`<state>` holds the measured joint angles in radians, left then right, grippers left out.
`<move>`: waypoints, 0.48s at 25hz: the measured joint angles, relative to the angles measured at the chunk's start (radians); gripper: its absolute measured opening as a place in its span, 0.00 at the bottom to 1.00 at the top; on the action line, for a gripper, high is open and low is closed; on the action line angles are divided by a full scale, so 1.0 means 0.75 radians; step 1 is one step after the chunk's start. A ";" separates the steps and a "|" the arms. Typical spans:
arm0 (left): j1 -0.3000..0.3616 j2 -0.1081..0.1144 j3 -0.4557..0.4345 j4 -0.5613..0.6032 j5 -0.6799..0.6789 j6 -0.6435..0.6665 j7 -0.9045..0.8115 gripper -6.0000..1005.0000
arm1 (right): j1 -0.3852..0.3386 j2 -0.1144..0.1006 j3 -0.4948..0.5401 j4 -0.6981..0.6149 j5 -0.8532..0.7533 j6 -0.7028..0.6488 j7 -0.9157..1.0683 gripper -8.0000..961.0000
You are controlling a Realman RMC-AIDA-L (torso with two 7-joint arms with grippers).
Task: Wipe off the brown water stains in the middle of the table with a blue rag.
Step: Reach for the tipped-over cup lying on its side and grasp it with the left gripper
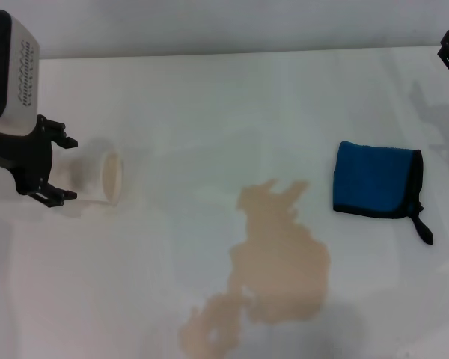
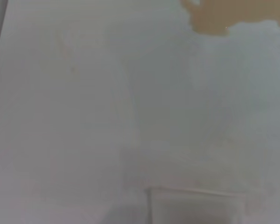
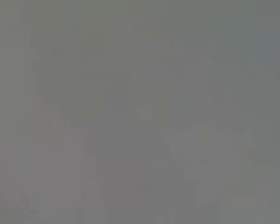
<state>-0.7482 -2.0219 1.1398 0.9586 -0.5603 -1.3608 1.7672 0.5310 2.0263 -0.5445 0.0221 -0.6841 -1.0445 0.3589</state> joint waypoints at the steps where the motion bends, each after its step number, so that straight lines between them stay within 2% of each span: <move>1: -0.001 -0.001 0.000 -0.006 0.000 0.013 0.004 0.86 | 0.000 0.000 0.000 0.000 0.000 0.000 0.000 0.89; 6: -0.016 -0.003 0.009 -0.064 -0.001 0.065 0.030 0.86 | -0.005 0.000 0.000 0.001 0.000 0.000 0.000 0.89; 12: -0.024 -0.006 0.080 -0.148 -0.013 0.174 0.042 0.86 | -0.007 0.000 0.000 0.000 0.000 -0.001 0.000 0.89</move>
<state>-0.7661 -2.0266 1.1996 0.8474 -0.5702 -1.2304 1.7989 0.5257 2.0263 -0.5445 0.0219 -0.6841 -1.0453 0.3589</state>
